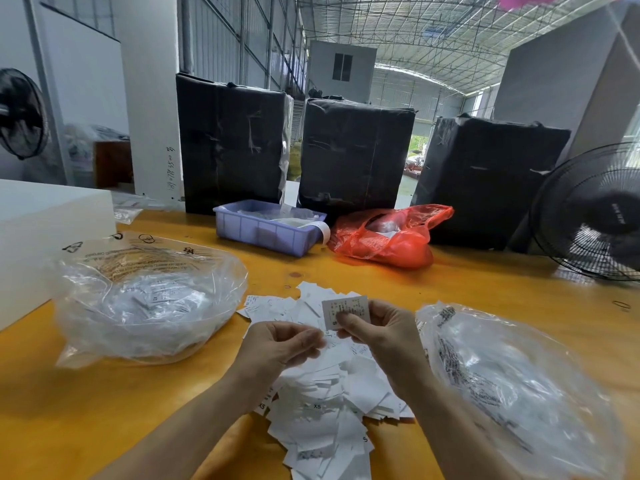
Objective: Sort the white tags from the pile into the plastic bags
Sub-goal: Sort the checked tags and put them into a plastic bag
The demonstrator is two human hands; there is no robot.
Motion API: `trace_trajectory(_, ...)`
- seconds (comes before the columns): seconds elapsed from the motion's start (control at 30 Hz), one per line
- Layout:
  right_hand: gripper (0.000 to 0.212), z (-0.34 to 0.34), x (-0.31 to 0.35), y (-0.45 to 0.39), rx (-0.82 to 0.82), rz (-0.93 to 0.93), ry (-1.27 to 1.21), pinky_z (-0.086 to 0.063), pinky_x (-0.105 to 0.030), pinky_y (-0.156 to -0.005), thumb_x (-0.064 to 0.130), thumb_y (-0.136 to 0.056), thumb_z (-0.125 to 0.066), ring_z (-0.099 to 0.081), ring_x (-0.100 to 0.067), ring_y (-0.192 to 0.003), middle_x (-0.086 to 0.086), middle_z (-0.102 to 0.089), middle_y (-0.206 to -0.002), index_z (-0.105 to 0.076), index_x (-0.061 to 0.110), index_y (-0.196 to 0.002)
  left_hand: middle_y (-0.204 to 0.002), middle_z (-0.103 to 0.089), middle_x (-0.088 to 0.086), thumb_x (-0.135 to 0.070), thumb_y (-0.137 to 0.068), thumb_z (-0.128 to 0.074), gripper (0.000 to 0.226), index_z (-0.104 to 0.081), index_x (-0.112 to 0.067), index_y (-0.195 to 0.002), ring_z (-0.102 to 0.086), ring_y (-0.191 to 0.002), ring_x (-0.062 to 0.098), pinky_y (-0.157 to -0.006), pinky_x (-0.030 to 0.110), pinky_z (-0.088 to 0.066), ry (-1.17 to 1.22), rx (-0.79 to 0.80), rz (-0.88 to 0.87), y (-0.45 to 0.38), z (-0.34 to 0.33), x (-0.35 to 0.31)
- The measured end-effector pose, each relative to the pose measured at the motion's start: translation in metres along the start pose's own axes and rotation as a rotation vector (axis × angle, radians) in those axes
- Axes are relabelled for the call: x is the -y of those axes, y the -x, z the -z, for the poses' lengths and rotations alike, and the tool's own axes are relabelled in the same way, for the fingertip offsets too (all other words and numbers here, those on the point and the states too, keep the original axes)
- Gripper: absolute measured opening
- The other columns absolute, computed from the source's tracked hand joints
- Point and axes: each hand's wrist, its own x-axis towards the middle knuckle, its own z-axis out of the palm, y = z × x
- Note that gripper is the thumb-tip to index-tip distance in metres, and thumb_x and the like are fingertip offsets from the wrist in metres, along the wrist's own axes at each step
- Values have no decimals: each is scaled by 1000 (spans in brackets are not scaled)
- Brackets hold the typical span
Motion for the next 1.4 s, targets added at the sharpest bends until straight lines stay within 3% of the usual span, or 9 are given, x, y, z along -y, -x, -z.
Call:
trace_trajectory(0.33, 13, -2, -4, 0, 51, 61, 130, -54, -22, -62, -5, -78, -70, -66, -17, -66, -16, -72, -81, -70, 7, -84, -83, -74, 12, -24, -65, -69, 32, -73, -2, -87, -68, -68, 14, -65, 20, -53, -5, -9, 13, -2, 1, 2)
trace_trajectory(0.53, 8, -2, -11, -1, 87, 59, 245, -48, -34, -64, -4, -77, -72, -61, -20, -67, -26, -68, -81, -68, -9, -81, -70, -72, 12, -24, -62, -71, 28, -73, -3, -81, -66, -60, 11, -56, 16, -49, 1, -31, 18, -3, 0, 2)
trace_trajectory(0.6, 7, -2, -12, -2, 68, 68, 238, -49, -30, -61, -4, -77, -71, -61, -16, -63, -24, -69, -78, -68, -8, -80, -71, -72, 11, -23, -62, -71, 26, -74, -4, -80, -66, -60, 11, -56, 16, -50, 13, -31, 18, -3, 1, 1)
trace_trajectory(0.73, 11, -1, -8, -2, 33, 71, 169, -48, -15, -54, -7, -78, -68, -64, -6, -56, -5, -70, -70, -68, 4, -78, -76, -74, 10, -23, -65, -70, 25, -74, -4, -81, -67, -63, 12, -56, 16, -50, 12, -14, 14, -3, 3, 1)
trace_trajectory(1.0, 14, -3, -9, -2, 35, 124, 211, -49, -16, -55, -7, -80, -67, -67, -8, -59, -6, -70, -74, -66, 7, -78, -80, -74, 10, -26, -64, -71, 27, -75, -6, -82, -68, -66, 13, -58, 17, -51, -6, -3, 16, -2, 3, 1)
trace_trajectory(1.2, 6, -3, -14, -3, 74, 141, 309, -55, -38, -66, -1, -79, -71, -67, -28, -71, -20, -70, -80, -67, -4, -82, -72, -73, 11, -21, -64, -70, 23, -74, -4, -80, -66, -59, 12, -54, 16, -49, 35, -17, 29, -3, 2, 1)
trace_trajectory(1.4, 9, -1, -15, -5, 96, 121, 331, -50, -44, -60, -4, -77, -70, -61, -23, -62, -22, -67, -70, -64, -10, -76, -68, -69, 16, -17, -64, -70, 22, -73, -1, -78, -63, -58, 16, -55, 18, -49, 62, -38, 29, -5, 3, 2)
